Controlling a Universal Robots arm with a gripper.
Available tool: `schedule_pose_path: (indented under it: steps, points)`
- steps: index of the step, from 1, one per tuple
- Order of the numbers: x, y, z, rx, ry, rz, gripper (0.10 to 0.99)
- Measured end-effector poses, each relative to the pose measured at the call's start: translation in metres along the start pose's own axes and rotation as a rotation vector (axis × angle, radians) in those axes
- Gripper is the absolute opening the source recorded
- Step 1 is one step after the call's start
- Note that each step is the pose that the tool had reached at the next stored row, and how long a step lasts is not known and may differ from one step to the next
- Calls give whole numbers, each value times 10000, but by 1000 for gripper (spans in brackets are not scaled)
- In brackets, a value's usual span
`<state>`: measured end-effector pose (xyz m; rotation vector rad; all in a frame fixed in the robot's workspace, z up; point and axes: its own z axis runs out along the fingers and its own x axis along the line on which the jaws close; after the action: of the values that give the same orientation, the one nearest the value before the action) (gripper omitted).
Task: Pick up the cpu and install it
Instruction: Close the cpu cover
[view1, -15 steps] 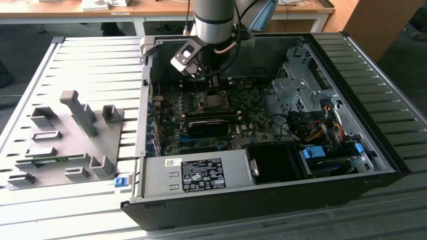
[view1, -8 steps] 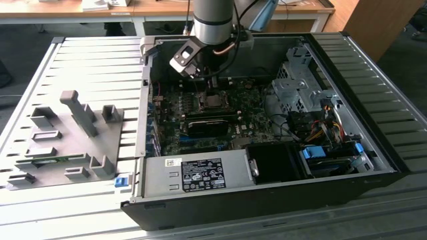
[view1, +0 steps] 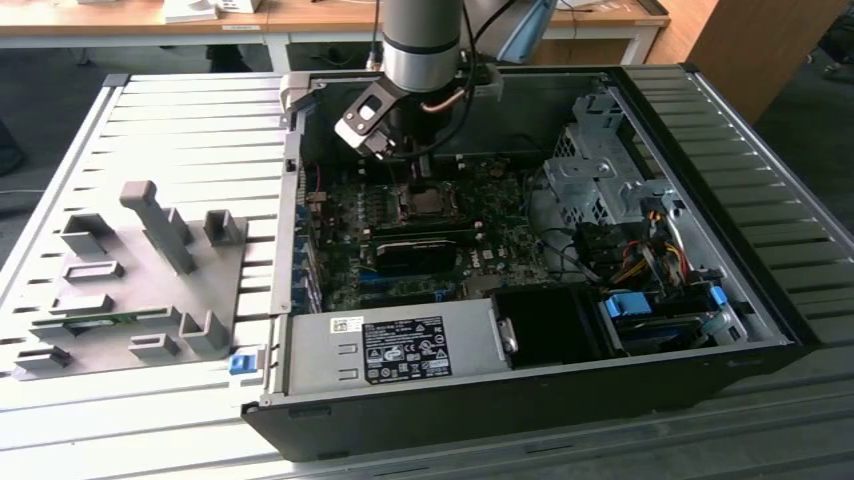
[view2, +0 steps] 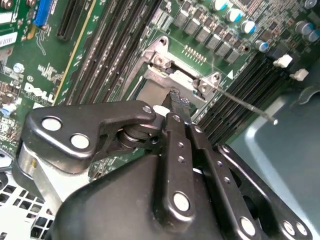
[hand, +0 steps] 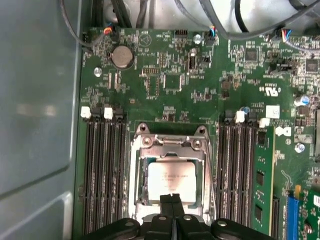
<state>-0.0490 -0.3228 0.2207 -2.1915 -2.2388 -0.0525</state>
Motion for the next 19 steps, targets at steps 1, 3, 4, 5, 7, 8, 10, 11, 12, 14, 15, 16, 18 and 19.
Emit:
schedule_pose_path:
  steps: [1,3,4,5,7,8,10,11,12,14,15,16,18,19]
  points:
    - [1,-11,7,-1,2,0,106]
    - [0,-27,28,-1,1,1,106]
    - [0,-31,41,-1,1,0,106]
    - [0,-37,51,-1,1,0,106]
    - [-1,-48,70,-1,1,1,106]
    - [-1,-49,84,0,0,0,106]
    - [-2,-49,107,0,-14,-1,106]
    - [-2,-50,119,1,-24,0,106]
    - [-3,-50,133,1,-25,0,106]
    - [-3,-50,154,0,-26,0,106]
    - [-3,-51,158,0,-28,0,106]
    - [-4,-52,164,-2,-31,0,106]
    - [-4,-52,176,-2,-32,0,106]
    - [-4,-52,185,-2,-32,0,106]
